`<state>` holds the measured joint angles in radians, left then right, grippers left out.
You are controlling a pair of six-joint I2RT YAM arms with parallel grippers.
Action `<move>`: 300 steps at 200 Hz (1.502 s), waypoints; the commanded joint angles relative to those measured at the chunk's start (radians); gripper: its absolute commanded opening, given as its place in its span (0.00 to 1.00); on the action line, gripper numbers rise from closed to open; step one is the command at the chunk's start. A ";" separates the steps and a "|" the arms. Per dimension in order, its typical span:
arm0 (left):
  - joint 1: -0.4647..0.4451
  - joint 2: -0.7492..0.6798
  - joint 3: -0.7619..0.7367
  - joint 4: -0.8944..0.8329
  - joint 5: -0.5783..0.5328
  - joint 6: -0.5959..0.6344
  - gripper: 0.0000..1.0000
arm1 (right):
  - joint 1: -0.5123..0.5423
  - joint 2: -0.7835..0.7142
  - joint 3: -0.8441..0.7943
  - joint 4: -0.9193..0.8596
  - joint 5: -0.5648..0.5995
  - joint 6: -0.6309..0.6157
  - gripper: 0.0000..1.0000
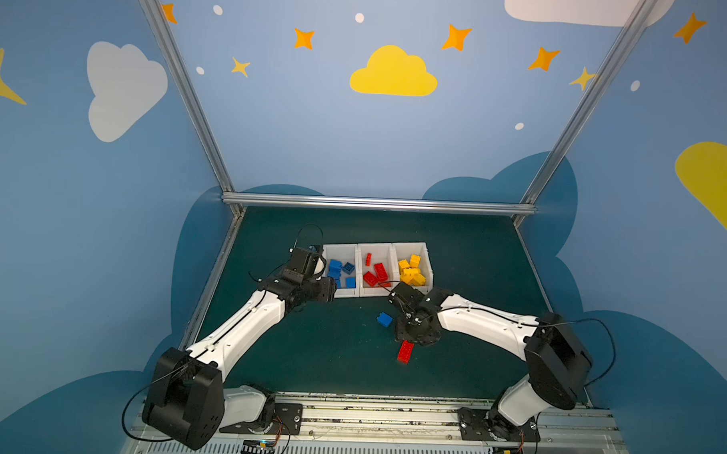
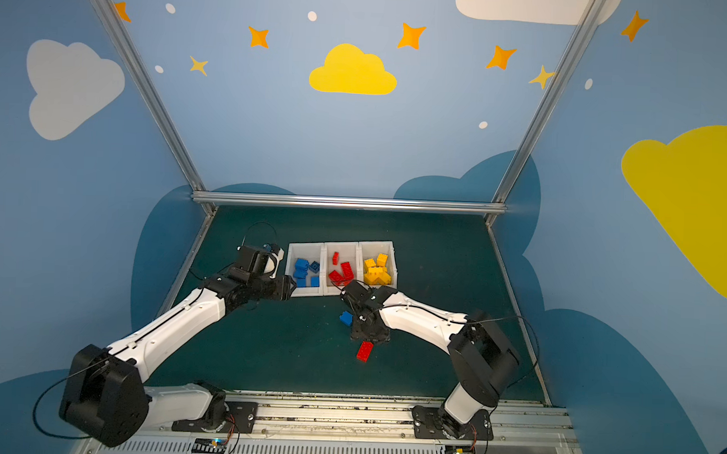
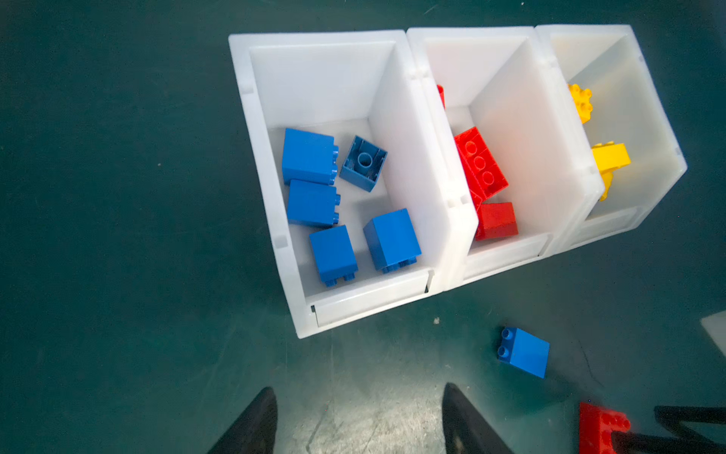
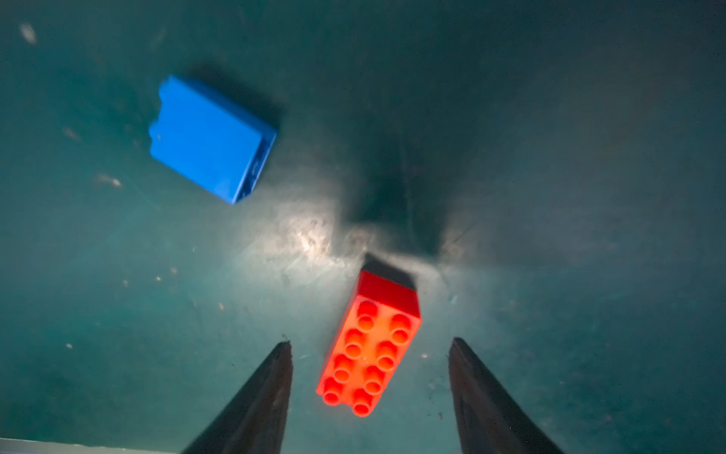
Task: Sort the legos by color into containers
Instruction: 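Open the left gripper over the tray while the right gripper lowers onto the red brick, then close the right gripper on the red 2x4 brick and lift it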
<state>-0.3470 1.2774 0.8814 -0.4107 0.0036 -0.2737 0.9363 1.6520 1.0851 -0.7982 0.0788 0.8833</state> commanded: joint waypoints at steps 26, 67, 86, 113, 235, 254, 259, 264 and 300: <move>0.006 -0.042 -0.033 0.001 -0.003 -0.027 0.67 | 0.067 0.127 0.116 -0.165 0.055 0.016 0.65; 0.006 -0.047 -0.056 0.009 0.007 -0.037 0.67 | 0.087 0.155 0.108 -0.194 0.078 0.053 0.65; 0.005 -0.049 -0.063 0.012 0.007 -0.040 0.67 | 0.088 0.161 0.098 -0.223 0.099 0.067 0.65; 0.006 -0.048 -0.071 0.017 0.010 -0.044 0.67 | 0.081 0.130 0.057 -0.211 0.098 0.083 0.65; 0.006 -0.089 -0.104 0.021 0.013 -0.059 0.67 | 0.043 0.062 -0.007 -0.042 0.033 0.016 0.23; 0.006 -0.099 -0.103 0.017 0.015 -0.061 0.67 | 0.018 0.061 0.078 -0.076 0.052 -0.057 0.23; 0.006 -0.104 -0.104 0.017 0.015 -0.061 0.67 | 0.007 0.064 0.108 -0.085 0.056 -0.084 0.23; 0.005 -0.109 -0.106 0.015 0.015 -0.063 0.67 | -0.004 0.068 0.142 -0.094 0.060 -0.110 0.23; 0.006 -0.146 -0.120 0.000 0.007 -0.067 0.67 | -0.088 0.176 0.457 -0.169 0.089 -0.308 0.23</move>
<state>-0.3470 1.1625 0.7765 -0.3954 0.0082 -0.3309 0.8913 1.7588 1.3720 -0.9020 0.1188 0.7395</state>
